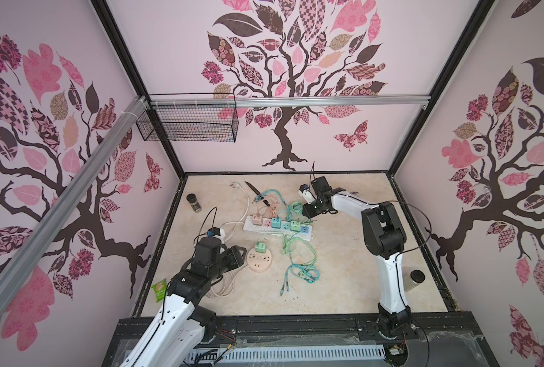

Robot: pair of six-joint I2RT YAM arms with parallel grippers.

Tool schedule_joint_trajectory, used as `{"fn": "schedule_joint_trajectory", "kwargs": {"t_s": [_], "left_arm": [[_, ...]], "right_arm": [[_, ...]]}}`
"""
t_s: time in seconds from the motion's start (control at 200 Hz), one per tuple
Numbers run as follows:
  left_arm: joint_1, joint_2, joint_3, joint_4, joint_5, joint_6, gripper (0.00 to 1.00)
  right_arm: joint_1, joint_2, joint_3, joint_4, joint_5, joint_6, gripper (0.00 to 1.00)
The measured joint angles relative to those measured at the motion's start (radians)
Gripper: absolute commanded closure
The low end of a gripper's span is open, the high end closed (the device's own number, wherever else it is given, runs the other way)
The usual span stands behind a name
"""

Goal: Insert plugs into power strip
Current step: Pick up the plug from the top-center of the table, then place the plug at the middle-right of the table.

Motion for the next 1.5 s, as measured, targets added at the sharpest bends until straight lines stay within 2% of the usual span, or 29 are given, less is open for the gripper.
{"fn": "schedule_joint_trajectory", "kwargs": {"t_s": [0.31,0.555,0.91,1.14,1.501], "left_arm": [[0.001,0.000,0.000,0.000,0.000,0.000,0.46],[0.001,-0.002,0.000,0.000,0.000,0.000,0.46],[0.001,-0.003,0.000,0.007,0.001,0.000,0.46],[0.002,-0.003,0.000,0.012,0.004,0.000,0.46],[0.002,-0.005,0.000,0.023,0.019,0.000,0.46]], "right_arm": [[0.001,-0.001,0.002,-0.005,0.083,0.000,0.93],[-0.025,-0.016,-0.016,-0.010,0.122,0.011,0.94],[-0.063,-0.228,-0.183,-0.016,0.262,0.030,0.94],[-0.079,-0.382,-0.362,0.000,0.354,0.067,0.94],[-0.132,-0.476,-0.577,0.044,0.369,0.154,0.90]]}}
